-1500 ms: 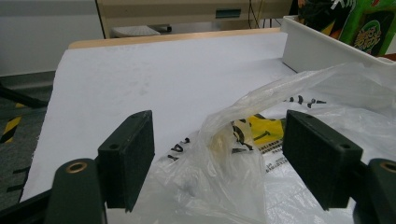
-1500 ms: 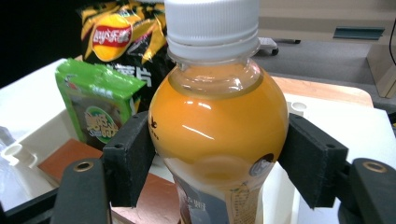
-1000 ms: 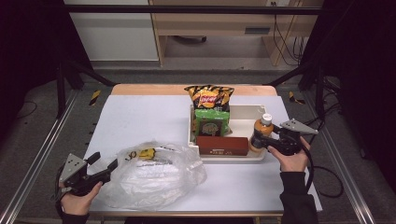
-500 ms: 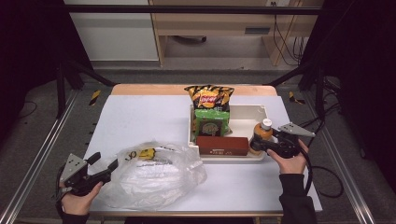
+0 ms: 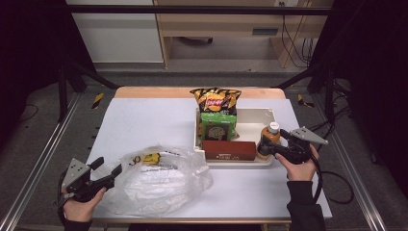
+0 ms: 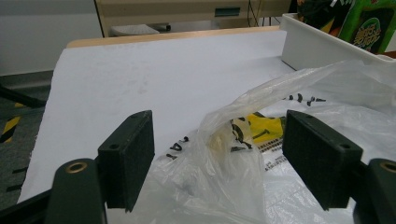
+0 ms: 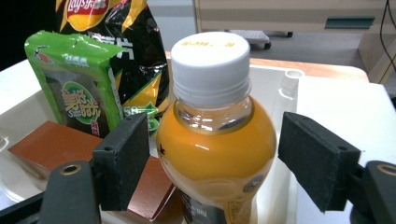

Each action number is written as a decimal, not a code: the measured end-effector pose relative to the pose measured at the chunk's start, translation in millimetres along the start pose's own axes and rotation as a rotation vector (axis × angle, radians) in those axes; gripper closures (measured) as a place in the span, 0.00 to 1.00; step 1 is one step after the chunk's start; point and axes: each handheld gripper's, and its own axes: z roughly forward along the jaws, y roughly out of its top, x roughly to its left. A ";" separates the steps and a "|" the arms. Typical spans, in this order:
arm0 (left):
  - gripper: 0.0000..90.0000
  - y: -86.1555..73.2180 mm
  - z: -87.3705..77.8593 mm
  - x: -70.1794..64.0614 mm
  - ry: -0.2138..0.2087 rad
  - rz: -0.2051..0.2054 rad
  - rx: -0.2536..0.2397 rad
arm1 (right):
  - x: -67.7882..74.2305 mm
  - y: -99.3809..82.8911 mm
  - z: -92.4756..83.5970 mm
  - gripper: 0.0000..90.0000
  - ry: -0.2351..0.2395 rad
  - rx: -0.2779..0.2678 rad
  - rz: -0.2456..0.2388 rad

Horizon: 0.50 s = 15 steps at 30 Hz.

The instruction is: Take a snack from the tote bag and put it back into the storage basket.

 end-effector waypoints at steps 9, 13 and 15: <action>0.27 0.4 -0.8 0.8 -0.001 -0.003 0.000 | 2.4 -3.5 -22.2 0.24 -0.020 -0.047 -0.004; 0.27 0.3 -1.0 1.8 0.000 -0.004 0.004 | 1.4 -13.1 -31.0 0.23 -0.014 -0.050 0.007; 0.27 0.1 -0.6 2.1 0.000 -0.003 0.006 | 0.6 -20.5 -35.3 0.23 -0.007 -0.063 0.021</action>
